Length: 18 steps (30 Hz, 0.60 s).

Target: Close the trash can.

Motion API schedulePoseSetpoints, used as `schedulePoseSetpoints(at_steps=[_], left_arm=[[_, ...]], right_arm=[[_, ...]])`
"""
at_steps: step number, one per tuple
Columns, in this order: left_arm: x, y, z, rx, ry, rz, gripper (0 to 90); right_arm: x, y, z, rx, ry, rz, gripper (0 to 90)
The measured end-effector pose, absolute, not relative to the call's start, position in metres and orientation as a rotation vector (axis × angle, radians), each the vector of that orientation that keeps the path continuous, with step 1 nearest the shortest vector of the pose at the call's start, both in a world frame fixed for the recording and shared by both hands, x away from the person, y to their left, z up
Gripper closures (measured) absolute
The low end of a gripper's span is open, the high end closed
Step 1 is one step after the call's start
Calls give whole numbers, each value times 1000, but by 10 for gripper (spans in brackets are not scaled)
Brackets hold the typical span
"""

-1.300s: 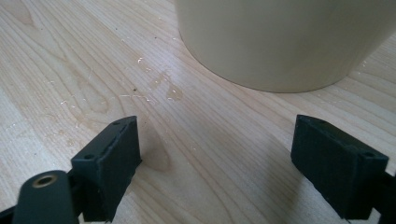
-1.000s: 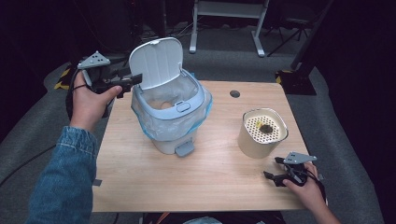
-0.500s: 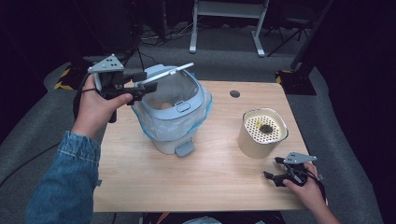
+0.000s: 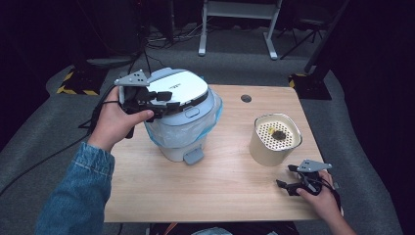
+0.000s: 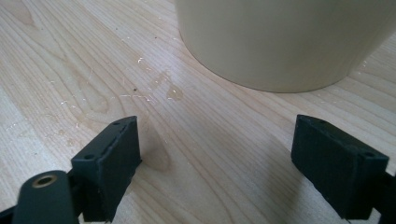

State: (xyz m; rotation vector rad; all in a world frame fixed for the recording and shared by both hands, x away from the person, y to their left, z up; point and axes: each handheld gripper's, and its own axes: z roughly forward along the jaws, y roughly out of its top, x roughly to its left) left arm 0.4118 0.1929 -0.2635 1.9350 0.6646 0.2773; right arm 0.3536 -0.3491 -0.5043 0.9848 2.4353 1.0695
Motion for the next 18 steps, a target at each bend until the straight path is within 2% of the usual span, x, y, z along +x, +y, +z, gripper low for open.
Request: schedulePoseSetpoints(at_steps=[4, 11, 18], left_arm=[[417, 186, -268, 1937, 697, 245, 582], [422, 176, -273, 1944, 727, 269, 677], [422, 170, -270, 2003, 726, 379, 815]], right_arm=[[354, -349, -504, 985, 2435, 1070, 157], [354, -349, -504, 985, 2435, 1070, 157], [354, -349, -504, 985, 2435, 1069, 157]])
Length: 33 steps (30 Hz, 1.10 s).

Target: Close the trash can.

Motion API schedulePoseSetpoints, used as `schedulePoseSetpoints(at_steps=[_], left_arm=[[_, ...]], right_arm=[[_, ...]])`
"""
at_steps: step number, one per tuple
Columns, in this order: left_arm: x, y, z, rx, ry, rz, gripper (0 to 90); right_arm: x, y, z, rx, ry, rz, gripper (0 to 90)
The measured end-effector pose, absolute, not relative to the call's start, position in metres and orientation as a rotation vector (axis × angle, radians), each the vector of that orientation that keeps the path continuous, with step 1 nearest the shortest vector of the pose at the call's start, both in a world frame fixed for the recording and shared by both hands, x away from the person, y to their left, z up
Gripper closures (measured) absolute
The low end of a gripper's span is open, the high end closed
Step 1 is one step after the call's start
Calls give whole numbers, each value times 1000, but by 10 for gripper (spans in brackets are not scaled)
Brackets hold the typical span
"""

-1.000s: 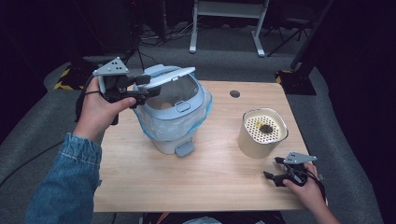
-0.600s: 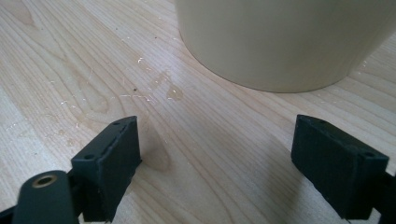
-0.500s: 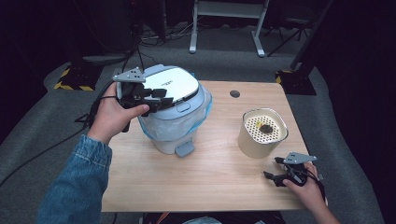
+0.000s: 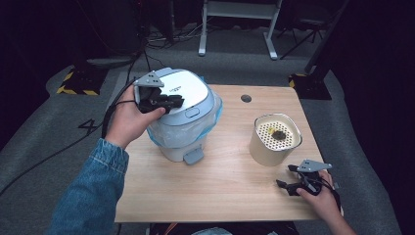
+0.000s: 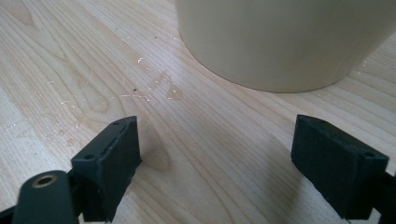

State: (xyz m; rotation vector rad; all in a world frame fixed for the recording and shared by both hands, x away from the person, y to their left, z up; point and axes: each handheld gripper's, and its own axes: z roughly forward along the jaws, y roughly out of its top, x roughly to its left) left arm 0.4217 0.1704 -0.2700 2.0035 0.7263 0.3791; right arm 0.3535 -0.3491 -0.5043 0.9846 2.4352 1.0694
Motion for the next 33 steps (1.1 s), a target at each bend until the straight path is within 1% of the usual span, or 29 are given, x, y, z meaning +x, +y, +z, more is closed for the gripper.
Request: schedulePoseSetpoints(at_steps=[2, 4, 7, 8, 10, 15, 16, 17, 18, 20, 22, 23, 28, 33], left_arm=[[421, 168, -268, 2019, 740, 378, 866], [422, 167, -267, 2032, 741, 373, 895], [422, 167, -267, 2042, 735, 380, 897], [422, 166, -268, 2070, 742, 384, 897], [421, 164, -269, 2058, 742, 410, 900], [421, 162, -269, 2046, 749, 411, 895], [421, 162, -269, 2037, 749, 417, 794], [420, 161, -270, 2039, 744, 441, 655], [419, 162, -271, 2042, 747, 458, 542], [415, 165, -270, 2012, 739, 426, 521], [410, 170, -267, 1959, 718, 401, 481], [406, 172, -266, 1950, 705, 405, 474], [382, 181, -261, 1979, 676, 431, 416], [358, 193, -265, 1977, 680, 439, 399]], right_arm=[[354, -349, -504, 985, 2436, 1069, 157], [354, -349, -504, 984, 2435, 1069, 157], [354, -349, -504, 985, 2435, 1069, 157], [354, -349, -504, 985, 2435, 1069, 157], [353, -349, -504, 983, 2436, 1069, 155], [353, -349, -504, 980, 2438, 1070, 156], [353, -349, -504, 980, 2438, 1070, 156], [353, -349, -504, 981, 2438, 1070, 156], [353, -349, -504, 980, 2438, 1070, 155], [353, -349, -504, 976, 2440, 1071, 156], [354, -350, -504, 972, 2445, 1075, 156], [354, -350, -504, 969, 2447, 1077, 157], [354, -351, -504, 961, 2453, 1076, 157], [355, -351, -504, 952, 2460, 1081, 157]])
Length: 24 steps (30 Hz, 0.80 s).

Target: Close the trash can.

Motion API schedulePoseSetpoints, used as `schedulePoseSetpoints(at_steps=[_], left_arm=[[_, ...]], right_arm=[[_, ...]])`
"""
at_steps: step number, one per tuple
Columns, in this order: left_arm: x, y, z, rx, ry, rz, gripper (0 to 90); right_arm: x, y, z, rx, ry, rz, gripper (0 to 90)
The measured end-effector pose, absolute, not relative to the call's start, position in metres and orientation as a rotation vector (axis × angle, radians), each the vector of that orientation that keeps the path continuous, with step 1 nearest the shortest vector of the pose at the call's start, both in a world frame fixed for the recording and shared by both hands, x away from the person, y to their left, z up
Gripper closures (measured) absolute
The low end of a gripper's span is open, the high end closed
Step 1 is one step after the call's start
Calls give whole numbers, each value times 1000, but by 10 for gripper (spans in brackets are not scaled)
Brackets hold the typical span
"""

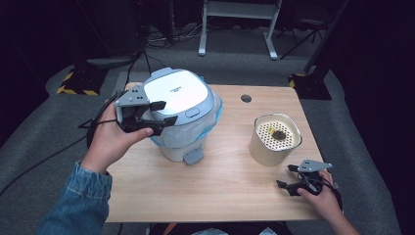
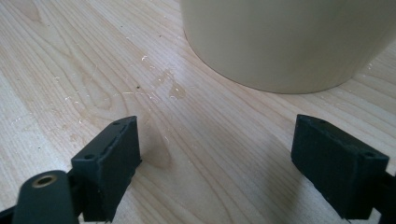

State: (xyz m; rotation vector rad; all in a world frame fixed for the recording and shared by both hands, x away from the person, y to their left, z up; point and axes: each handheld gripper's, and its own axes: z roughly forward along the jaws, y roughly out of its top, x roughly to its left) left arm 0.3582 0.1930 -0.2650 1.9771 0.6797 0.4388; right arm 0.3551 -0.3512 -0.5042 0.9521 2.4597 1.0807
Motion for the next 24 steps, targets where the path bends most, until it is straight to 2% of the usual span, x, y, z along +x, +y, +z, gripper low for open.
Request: schedulePoseSetpoints(at_steps=[15, 24], left_arm=[[313, 219, -304, 1991, 746, 419, 378], [305, 230, -355, 2038, 842, 419, 376]], right_arm=[[357, -351, -504, 935, 2469, 1086, 157], [358, -351, -504, 931, 2469, 1085, 157]])
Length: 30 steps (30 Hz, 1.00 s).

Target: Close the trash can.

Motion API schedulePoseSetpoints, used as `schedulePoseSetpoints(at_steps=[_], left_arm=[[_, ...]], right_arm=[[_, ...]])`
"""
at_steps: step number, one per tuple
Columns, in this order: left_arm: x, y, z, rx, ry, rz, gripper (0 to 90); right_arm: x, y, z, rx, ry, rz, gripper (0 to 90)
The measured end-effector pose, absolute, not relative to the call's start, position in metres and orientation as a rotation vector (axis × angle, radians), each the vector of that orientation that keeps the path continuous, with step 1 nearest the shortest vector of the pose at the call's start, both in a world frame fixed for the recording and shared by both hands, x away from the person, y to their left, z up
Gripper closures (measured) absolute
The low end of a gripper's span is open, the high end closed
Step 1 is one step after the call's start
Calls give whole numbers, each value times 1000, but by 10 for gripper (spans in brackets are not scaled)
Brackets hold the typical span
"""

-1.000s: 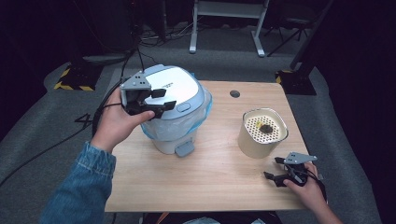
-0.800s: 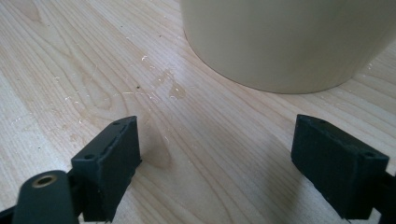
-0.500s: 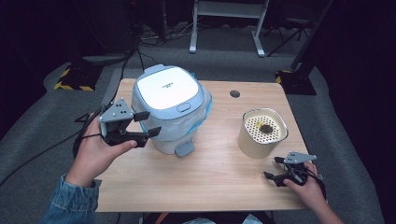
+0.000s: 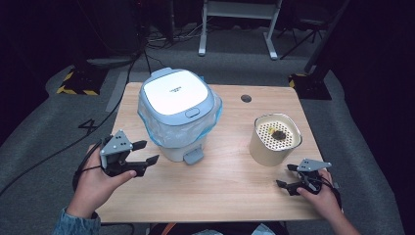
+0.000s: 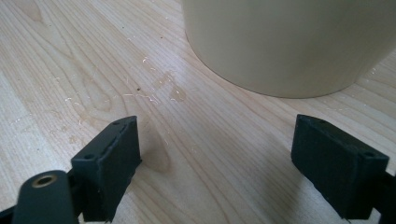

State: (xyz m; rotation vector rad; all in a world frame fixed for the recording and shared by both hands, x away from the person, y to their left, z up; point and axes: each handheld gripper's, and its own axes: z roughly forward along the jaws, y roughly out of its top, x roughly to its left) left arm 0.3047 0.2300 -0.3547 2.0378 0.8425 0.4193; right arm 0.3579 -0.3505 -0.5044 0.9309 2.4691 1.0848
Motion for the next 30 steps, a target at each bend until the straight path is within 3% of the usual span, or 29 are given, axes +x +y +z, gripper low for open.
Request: schedulePoseSetpoints(at_steps=[20, 30], left_arm=[[314, 241, -460, 2044, 1069, 306, 381], [318, 242, -487, 2150, 1099, 315, 326]], right_arm=[[358, -350, -504, 931, 2469, 1084, 157], [358, -350, -504, 931, 2469, 1084, 157]])
